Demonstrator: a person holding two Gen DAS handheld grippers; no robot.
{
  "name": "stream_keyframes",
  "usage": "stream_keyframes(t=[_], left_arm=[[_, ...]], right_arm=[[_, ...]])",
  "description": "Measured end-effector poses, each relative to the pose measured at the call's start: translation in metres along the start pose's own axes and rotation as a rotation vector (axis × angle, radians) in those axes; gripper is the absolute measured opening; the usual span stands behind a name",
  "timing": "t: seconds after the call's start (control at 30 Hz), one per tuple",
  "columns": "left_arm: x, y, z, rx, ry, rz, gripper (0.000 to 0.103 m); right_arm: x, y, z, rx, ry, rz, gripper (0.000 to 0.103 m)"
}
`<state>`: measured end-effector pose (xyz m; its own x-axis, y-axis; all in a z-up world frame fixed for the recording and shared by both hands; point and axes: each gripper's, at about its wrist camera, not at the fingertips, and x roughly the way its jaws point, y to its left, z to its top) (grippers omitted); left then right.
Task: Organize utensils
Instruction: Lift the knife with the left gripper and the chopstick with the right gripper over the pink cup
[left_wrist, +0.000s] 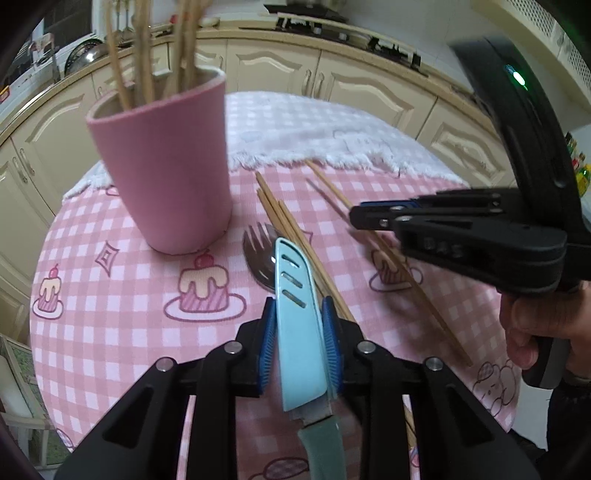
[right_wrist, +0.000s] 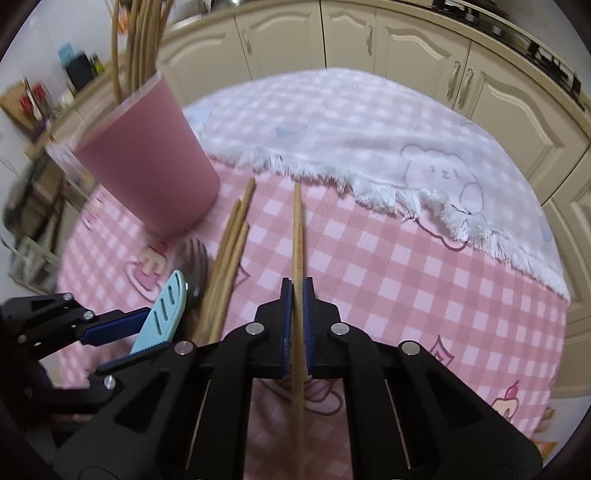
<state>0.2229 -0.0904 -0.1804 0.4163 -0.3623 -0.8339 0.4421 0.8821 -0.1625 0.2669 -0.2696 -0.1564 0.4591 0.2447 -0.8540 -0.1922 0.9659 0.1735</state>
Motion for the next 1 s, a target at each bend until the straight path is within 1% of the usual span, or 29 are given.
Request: stream_keyframes(t=[0.1, 0.17, 0.3, 0.43, 0.6, 0.7, 1.0], left_arm=[[-0.013, 0.004, 0.0, -0.015, -0.051, -0.012, 0.023], [-0.023, 0.007, 0.0, -0.018, -0.089, -0.014, 0.023], [-0.045, 0.014, -0.001, -0.039, -0.192, -0.021, 0.023], [-0.065, 0.022, 0.001, -0.058, -0.276, -0.025, 0.023], [-0.089, 0.023, 0.004, -0.043, -0.37, -0.022, 0.023], [-0.097, 0.023, 0.006, -0.045, -0.408, -0.02, 0.023], [-0.116, 0.032, 0.008, -0.057, -0.476, -0.027, 0.023]], right_arm=[[-0.014, -0.007, 0.001, 0.03, -0.049, 0.046, 0.006], [-0.022, -0.009, 0.001, 0.038, -0.08, 0.059, 0.006], [-0.039, -0.017, 0.001, 0.077, -0.151, 0.11, 0.006], [-0.056, -0.019, 0.003, 0.094, -0.222, 0.137, 0.006], [-0.07, -0.019, 0.008, 0.1, -0.271, 0.143, 0.006], [-0.078, -0.017, 0.011, 0.096, -0.302, 0.149, 0.006], [-0.103, -0.009, 0.021, 0.068, -0.39, 0.166, 0.006]])
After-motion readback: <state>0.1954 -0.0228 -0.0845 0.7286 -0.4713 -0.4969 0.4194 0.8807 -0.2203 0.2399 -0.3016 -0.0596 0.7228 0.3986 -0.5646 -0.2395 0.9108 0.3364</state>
